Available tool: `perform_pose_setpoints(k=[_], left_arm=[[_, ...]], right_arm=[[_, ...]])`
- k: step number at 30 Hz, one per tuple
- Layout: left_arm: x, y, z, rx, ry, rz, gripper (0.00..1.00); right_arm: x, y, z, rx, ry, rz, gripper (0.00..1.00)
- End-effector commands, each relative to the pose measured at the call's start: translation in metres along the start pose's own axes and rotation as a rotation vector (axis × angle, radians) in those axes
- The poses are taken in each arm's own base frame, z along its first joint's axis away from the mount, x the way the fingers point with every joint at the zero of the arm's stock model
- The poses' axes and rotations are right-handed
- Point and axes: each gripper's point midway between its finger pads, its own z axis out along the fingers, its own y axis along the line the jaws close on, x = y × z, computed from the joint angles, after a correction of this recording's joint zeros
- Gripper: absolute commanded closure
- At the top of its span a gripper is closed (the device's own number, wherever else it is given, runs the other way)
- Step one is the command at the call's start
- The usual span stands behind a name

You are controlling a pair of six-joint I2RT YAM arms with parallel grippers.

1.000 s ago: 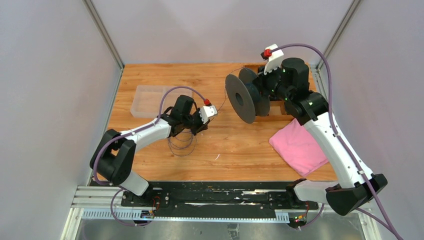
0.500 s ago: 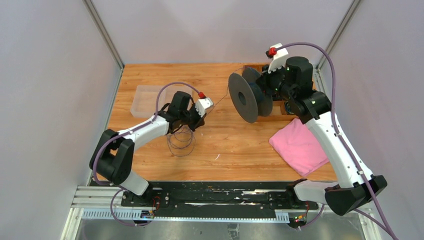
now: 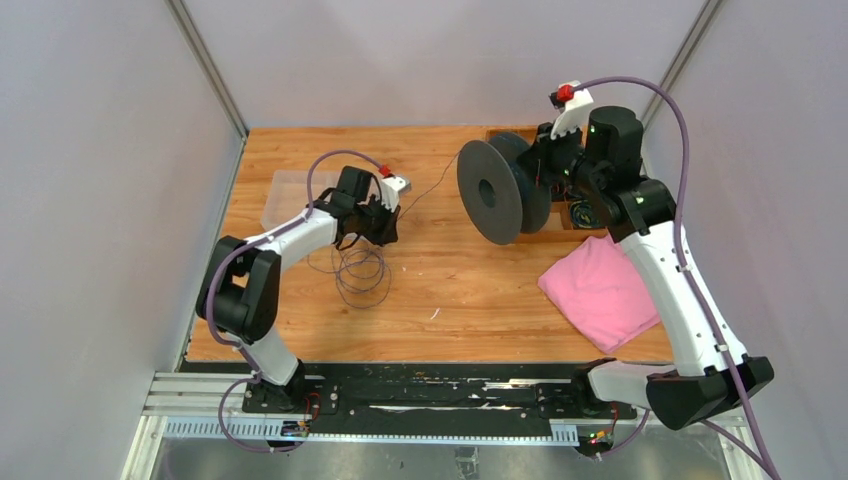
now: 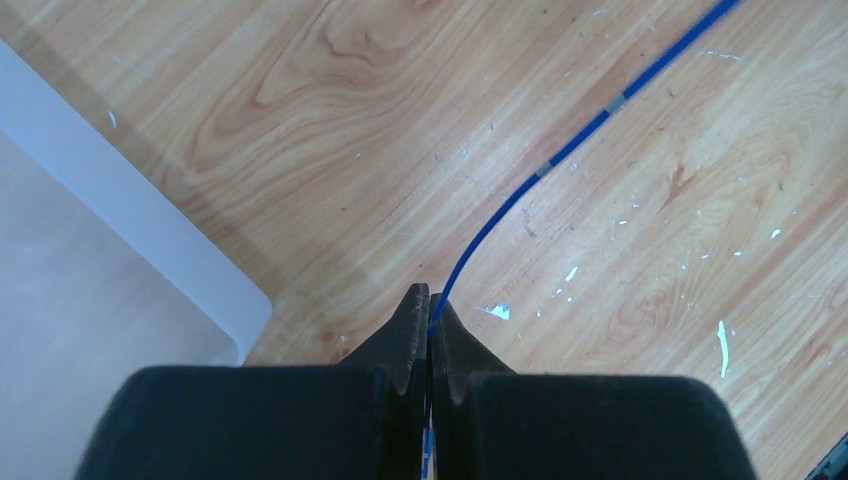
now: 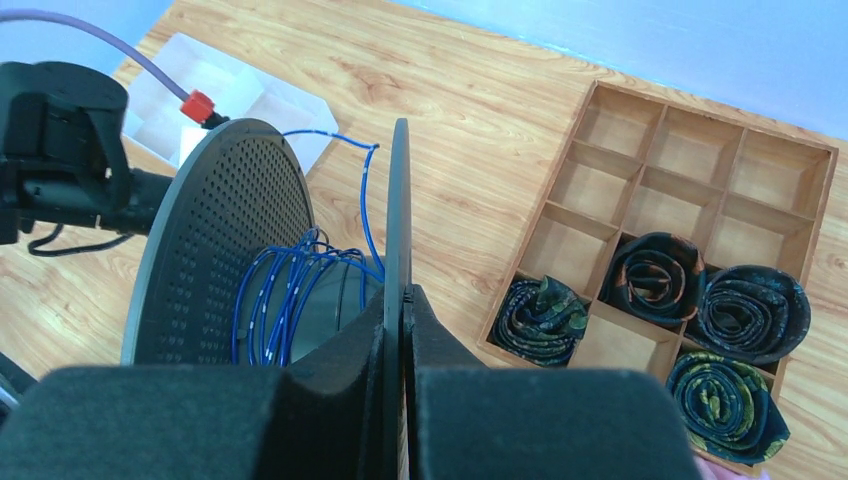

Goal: Wrap the cables
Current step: Wrap the cable around the cable reel.

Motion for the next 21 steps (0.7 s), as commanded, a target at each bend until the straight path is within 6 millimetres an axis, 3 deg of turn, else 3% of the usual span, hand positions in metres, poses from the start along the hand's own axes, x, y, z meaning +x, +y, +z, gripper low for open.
perform_pose_setpoints(k=[1,10,21], left_arm=[[-0.002,0.004,0.001,-0.022,0.032,-0.025,1.00],[0.006,0.006,0.001,-0.061,0.077,0.031,1.00],[-0.002,-0.048,0.005,-0.004,0.090,0.262,1.00]], right_arm=[[-0.041,0.005,-0.011,-0.040,-0.113,0.045,0.99],[-0.056,-0.004,-0.012,-0.009,-0.139,0.106,0.99],[-0.065,-0.032,0.000,0.128,-0.144,0.196,0.99]])
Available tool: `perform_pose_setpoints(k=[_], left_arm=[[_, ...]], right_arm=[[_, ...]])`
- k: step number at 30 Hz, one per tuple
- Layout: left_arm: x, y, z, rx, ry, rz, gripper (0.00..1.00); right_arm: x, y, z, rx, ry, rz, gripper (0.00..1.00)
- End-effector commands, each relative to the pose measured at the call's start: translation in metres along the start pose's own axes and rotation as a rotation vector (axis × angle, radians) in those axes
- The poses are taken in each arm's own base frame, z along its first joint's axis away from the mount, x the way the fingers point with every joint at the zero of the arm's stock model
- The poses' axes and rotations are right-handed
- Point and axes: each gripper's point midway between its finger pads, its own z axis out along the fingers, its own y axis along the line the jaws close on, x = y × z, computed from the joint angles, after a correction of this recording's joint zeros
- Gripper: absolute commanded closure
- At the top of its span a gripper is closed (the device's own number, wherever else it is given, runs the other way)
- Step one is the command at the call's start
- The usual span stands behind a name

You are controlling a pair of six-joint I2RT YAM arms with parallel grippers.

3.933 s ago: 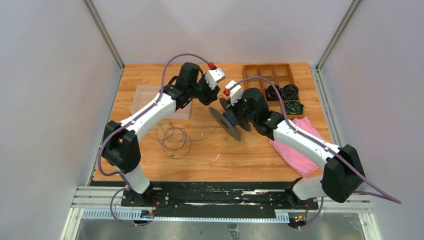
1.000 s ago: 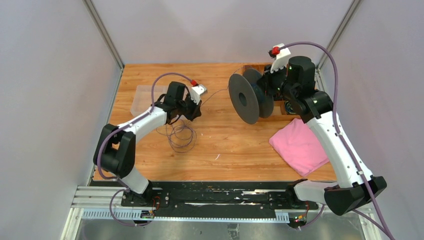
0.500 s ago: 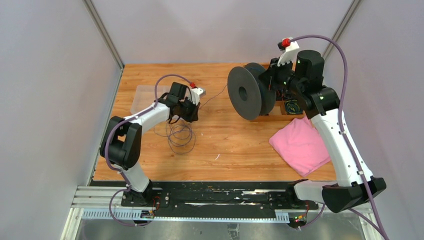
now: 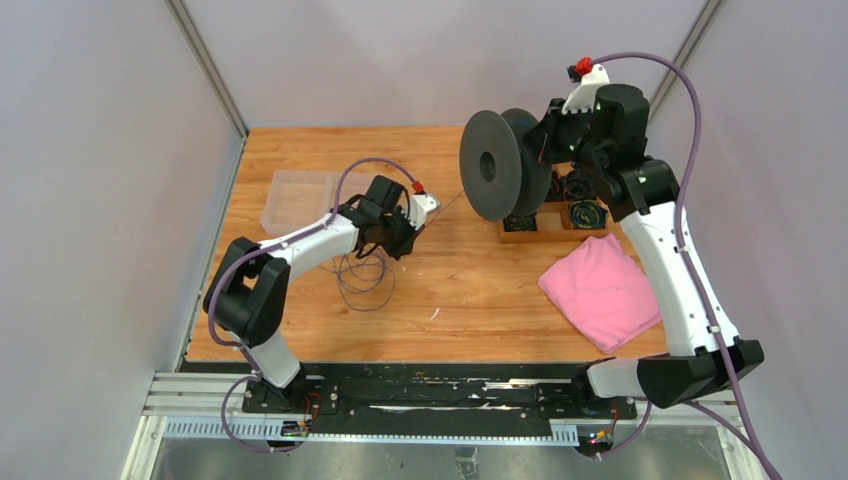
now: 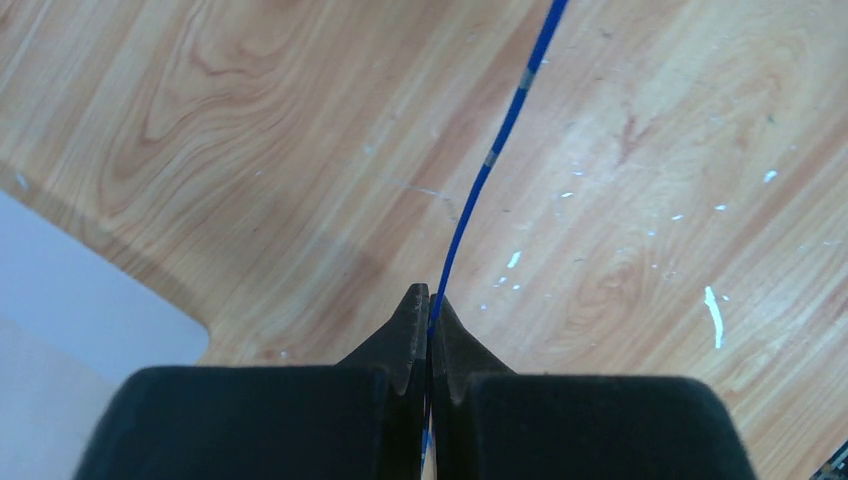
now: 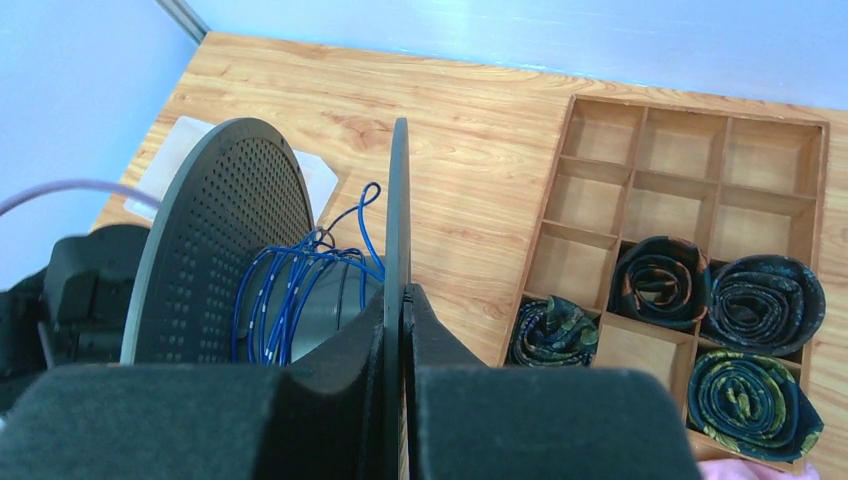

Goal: Wrap the cables
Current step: Wrap the cable around the cable reel.

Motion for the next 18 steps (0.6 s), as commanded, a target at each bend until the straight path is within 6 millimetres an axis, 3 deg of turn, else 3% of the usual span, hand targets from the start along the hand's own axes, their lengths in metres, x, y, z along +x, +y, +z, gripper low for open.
perform_pose_setpoints(k=[1,11,18], left_arm=[[-0.017,-0.015,-0.009,-0.002,-0.035,0.097,1.00],[-0.039,-0.068,-0.018,0.068,-0.081,0.272,1.00],[-0.064,-0.105,-0.017,0.120,-0.086,0.370,1.00]], right_arm=[[-0.032,-0.014,-0.003,0.081,-0.097,0.047,0.99],[-0.022,-0.046,0.010,0.238,-0.079,0.053,0.99],[-0.010,-0.055,0.018,0.272,-0.061,0.070,0.99]])
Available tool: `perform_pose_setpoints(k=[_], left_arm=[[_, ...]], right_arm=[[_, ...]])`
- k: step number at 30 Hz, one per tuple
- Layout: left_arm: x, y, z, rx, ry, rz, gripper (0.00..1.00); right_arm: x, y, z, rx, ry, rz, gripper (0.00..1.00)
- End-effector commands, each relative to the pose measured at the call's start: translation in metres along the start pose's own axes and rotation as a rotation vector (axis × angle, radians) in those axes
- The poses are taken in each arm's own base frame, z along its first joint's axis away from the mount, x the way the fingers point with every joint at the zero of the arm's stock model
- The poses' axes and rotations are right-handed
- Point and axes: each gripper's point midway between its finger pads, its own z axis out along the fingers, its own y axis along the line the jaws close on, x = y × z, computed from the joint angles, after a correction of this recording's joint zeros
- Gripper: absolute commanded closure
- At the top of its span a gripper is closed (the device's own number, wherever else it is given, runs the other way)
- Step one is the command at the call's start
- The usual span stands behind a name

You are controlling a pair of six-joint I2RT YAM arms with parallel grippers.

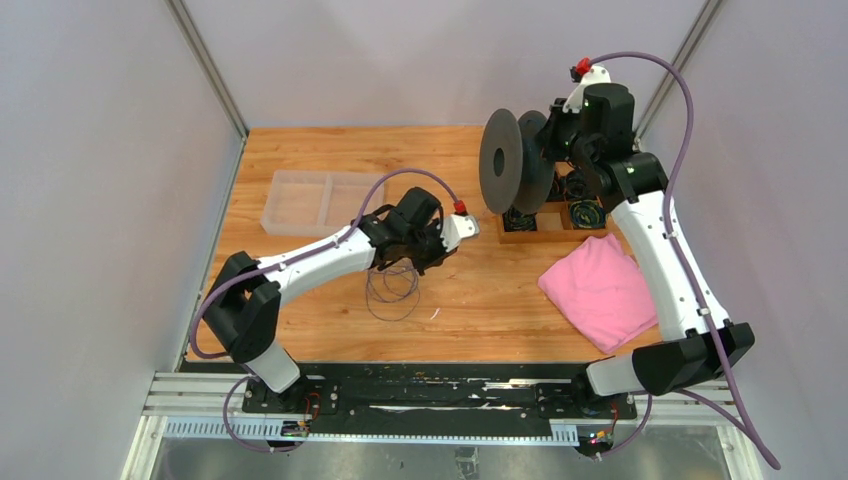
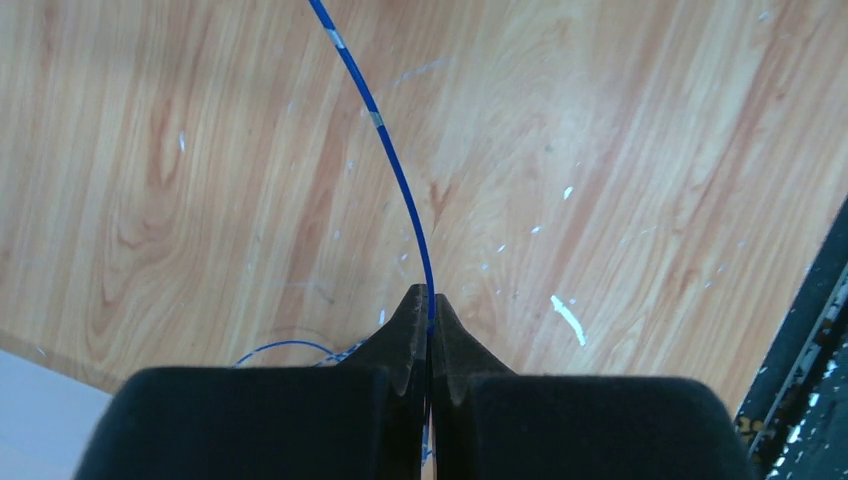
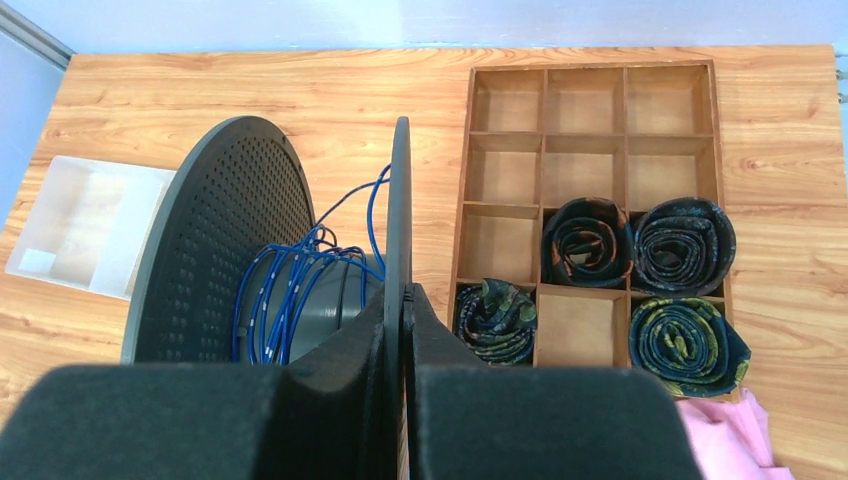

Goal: Wrap the cables
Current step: Wrap the cable around the cable reel.

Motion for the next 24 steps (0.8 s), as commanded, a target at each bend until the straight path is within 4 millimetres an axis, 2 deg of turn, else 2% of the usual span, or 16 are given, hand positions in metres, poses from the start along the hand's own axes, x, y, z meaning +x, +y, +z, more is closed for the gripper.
perform_pose_setpoints(k=[1,10,17,24], left_arm=[[-0.034,-0.012,-0.003,0.014,-0.028,0.090,1.00],[-0.064,-0.037,-0.004,0.075,-0.059,0.131,1.00],[-0.085,-0.042,-0.015,0.118,-0.071,0.139,1.00],[-0.104,-0.061,-0.035,0.204,-0.110,0.181,1.00]], right_arm=[[-0.022,-0.010,0.002,0.047,-0.088,0.035,0.99],[-0.004,-0.022,0.010,0.095,-0.078,-0.008,0.99],[0.015,-0.027,0.020,0.137,-0.069,-0.073,0.99],[0.021,-0.035,0.028,0.178,-0.083,-0.120,0.99]])
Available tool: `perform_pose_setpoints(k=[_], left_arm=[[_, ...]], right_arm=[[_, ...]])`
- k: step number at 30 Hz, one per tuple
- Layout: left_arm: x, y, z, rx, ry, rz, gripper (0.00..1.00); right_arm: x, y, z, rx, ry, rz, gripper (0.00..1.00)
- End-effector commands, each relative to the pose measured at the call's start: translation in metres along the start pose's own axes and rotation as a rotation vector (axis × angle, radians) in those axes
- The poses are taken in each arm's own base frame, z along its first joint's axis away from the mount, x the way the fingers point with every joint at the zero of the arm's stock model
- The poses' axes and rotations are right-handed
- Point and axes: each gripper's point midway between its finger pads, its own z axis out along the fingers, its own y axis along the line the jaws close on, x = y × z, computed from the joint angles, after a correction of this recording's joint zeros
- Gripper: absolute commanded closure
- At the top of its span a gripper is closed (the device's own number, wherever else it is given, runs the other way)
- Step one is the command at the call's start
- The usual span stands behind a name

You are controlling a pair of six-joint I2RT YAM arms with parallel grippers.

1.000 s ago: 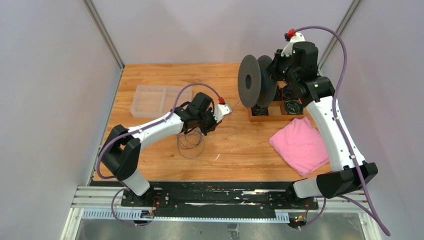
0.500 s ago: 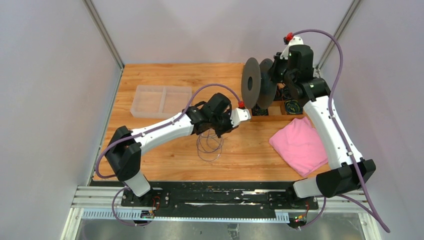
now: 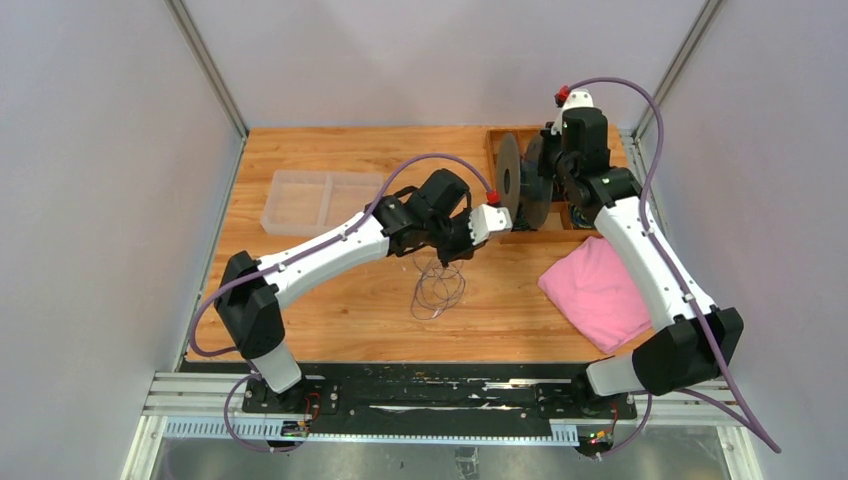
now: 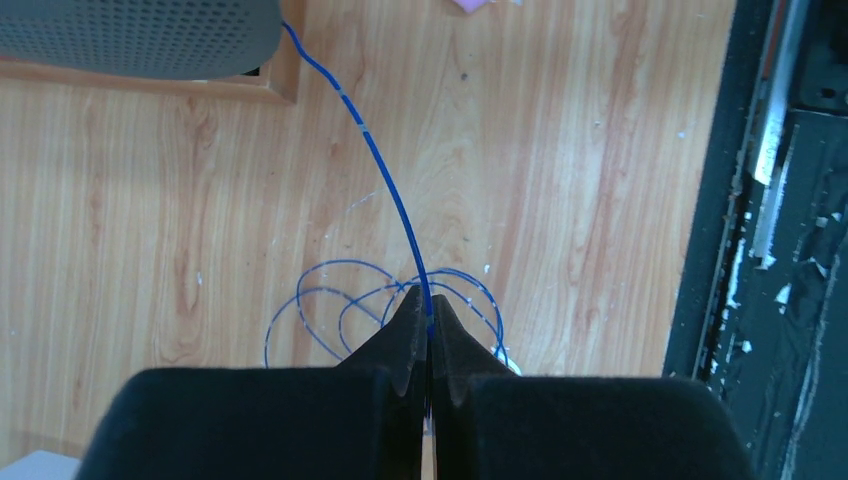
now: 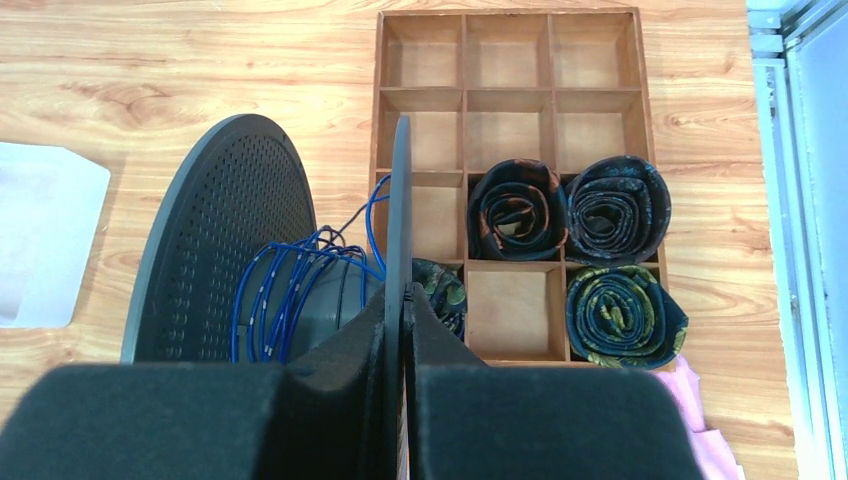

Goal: Wrap the cables
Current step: Wrap the cable around the cable reel.

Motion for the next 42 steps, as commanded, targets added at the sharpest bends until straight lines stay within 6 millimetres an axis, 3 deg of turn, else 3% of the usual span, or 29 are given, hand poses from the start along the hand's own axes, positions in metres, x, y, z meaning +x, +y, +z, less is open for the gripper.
perform_pose_setpoints(k=[1,12,20,28,42], left_arm=[[-0.019,-0.021,-0.011,0.093,-0.031,0.037,1.00],[-0.060,-0.011,-0.038,0.040,-0.091,0.024,1.00],[-0.077,0.001,-0.048,-0.003,-0.087,0.007,1.00],[-0.085,0.021,-0.059,-0.058,-0.106,-0.042,1.00],[-0.079,0.056,-0.078,-0.071,-0.152,-0.165,1.00]], right_arm=[[-0.031,-0.001,-0.005,0.029,-0.142,-0.019,0.99],[-0.015,0.007,-0.006,0.018,-0.164,-0.121,0.99],[0.004,0.023,-0.010,-0.048,-0.174,-0.223,0.99],[0.019,0.031,-0.016,-0.117,-0.176,-0.287,0.99],[0.046,0.048,-0.028,-0.268,-0.165,-0.390,0.99]])
